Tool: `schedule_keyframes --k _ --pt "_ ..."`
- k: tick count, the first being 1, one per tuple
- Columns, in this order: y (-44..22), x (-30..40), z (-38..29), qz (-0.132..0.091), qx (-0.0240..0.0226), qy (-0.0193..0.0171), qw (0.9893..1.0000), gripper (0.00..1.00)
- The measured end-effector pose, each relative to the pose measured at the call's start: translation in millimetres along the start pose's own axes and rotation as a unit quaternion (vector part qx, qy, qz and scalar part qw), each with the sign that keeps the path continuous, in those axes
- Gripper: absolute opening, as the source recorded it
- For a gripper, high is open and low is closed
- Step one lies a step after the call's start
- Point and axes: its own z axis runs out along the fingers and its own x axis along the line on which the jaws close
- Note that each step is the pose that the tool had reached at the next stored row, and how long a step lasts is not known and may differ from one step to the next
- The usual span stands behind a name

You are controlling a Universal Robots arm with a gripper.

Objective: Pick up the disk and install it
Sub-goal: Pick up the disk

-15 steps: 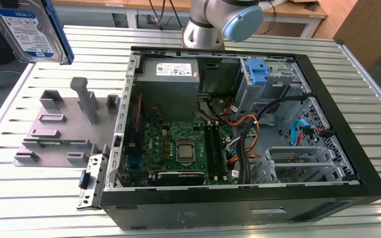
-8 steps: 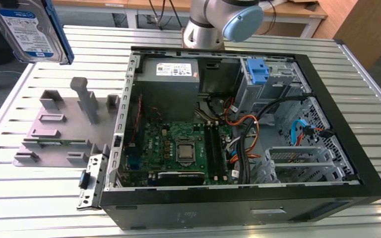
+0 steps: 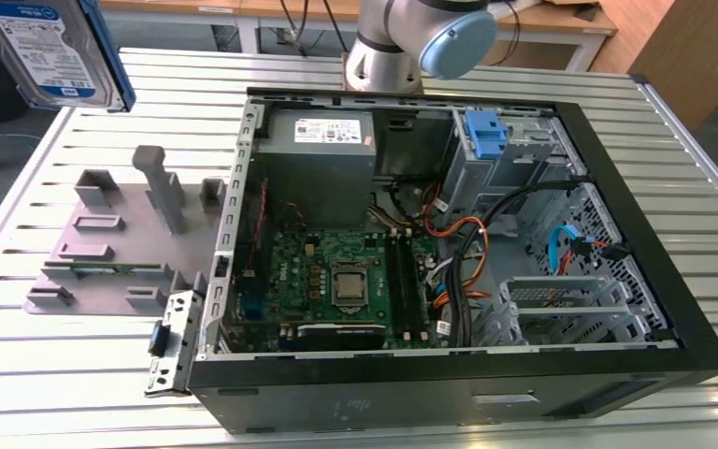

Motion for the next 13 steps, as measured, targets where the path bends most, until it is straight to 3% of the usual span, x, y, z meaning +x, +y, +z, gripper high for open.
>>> schedule_keyframes --k 8,13 --pt "0.0 -0.9 -17.3 0.000 0.0002 0.0030 1.0000 0.35" --pt "0.0 -1.1 -21.0 0.000 0.0003 0.0048 1.0000 0.35"
